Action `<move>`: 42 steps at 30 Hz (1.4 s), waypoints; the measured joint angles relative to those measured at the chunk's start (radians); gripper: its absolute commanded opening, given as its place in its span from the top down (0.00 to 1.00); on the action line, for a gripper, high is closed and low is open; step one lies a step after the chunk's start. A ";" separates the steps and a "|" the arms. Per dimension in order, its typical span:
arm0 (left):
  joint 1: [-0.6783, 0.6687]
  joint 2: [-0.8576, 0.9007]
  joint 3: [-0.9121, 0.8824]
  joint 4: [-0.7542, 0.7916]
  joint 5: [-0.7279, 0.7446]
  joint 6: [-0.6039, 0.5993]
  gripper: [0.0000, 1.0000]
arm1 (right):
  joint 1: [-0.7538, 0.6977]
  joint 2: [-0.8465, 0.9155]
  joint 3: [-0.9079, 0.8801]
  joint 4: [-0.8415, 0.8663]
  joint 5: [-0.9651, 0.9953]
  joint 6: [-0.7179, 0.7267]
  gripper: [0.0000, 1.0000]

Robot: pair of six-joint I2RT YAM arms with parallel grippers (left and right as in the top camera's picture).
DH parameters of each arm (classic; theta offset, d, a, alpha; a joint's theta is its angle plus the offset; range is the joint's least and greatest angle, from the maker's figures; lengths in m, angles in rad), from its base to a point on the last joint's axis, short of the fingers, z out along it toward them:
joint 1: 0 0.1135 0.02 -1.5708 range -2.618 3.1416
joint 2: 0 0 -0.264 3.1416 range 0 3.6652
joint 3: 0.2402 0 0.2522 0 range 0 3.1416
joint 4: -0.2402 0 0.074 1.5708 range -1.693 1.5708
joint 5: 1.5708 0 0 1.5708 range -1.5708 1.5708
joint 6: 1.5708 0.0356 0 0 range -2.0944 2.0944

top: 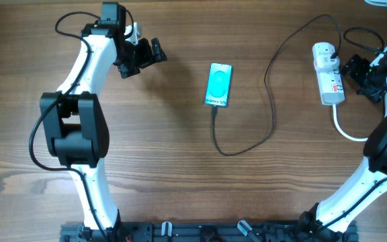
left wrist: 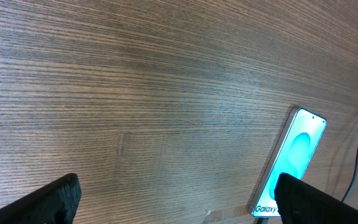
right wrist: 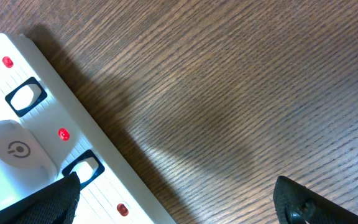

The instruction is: Plug charger to phone and switch on socket

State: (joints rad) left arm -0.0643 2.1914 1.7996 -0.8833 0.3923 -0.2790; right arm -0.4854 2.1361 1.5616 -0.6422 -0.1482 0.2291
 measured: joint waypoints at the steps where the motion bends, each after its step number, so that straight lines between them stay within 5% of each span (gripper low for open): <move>1: 0.000 0.000 0.000 0.000 0.000 0.000 0.00 | 0.000 0.000 0.000 0.000 0.007 -0.003 0.00; 42: 0.000 0.000 0.000 0.000 0.000 0.000 0.00 | 0.031 0.000 -0.036 0.076 0.066 -0.059 0.00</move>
State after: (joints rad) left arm -0.0643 2.1914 1.7996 -0.8833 0.3923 -0.2790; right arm -0.4541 2.1365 1.5257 -0.5667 -0.0822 0.1703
